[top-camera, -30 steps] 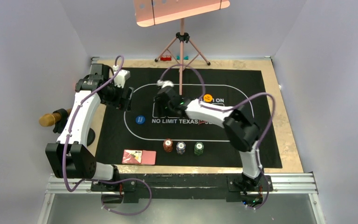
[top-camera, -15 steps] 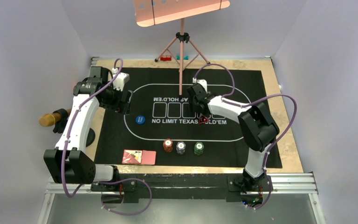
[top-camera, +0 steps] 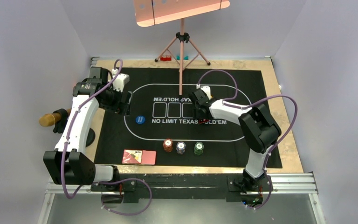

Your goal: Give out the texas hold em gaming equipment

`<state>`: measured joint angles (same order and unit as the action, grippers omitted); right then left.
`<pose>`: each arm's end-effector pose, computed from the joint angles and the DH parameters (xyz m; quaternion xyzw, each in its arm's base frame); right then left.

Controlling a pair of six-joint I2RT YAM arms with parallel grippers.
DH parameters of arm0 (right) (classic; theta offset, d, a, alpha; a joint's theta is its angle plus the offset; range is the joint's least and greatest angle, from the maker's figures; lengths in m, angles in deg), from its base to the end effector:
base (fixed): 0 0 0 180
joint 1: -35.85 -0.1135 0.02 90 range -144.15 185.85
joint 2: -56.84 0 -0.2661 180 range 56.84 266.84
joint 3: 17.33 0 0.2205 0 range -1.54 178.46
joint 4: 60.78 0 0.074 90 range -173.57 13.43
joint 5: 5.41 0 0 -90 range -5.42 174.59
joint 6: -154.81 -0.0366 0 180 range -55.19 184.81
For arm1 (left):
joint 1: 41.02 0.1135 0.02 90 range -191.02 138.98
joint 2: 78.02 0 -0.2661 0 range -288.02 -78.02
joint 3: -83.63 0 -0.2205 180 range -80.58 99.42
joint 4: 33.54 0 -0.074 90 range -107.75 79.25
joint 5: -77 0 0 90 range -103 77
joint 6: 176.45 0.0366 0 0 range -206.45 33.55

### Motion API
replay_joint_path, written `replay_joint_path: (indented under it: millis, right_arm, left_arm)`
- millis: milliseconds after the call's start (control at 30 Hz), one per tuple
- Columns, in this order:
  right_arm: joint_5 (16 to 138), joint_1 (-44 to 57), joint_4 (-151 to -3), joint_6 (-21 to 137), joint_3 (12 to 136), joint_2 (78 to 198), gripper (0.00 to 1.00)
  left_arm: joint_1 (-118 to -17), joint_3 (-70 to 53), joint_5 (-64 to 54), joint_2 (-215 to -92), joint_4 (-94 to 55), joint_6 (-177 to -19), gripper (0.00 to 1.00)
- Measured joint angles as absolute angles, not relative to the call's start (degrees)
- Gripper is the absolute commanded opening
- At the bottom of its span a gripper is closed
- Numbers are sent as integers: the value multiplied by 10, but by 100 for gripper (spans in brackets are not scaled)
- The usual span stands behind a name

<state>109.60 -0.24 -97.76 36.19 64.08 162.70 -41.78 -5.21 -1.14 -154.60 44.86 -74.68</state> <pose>0.2877 0.1905 0.1841 -0.0083 0.9476 -0.0483 0.3158 0.2200 -0.0104 0.3293 0.1290 0.9605 -0.0786 0.2339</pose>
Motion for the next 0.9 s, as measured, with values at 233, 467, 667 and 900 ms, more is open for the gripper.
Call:
replay_joint_path:
  millis: [233,467,667,900]
  right_arm:
    - [1115,-2,-1001,312,611,1602,51]
    - [1123,27,-1075,258,556,1543,48]
    - [1122,58,-1131,234,513,1495,49]
    - [1123,57,-1172,247,543,1473,54]
  left_arm:
    - [-418,-52,-11,-1546,458,-738,100]
    - [-418,-52,-11,-1540,467,-734,100]
    - [-418,-52,-6,-1539,469,-732,100]
    - [-418,-54,12,-1538,466,-732,100]
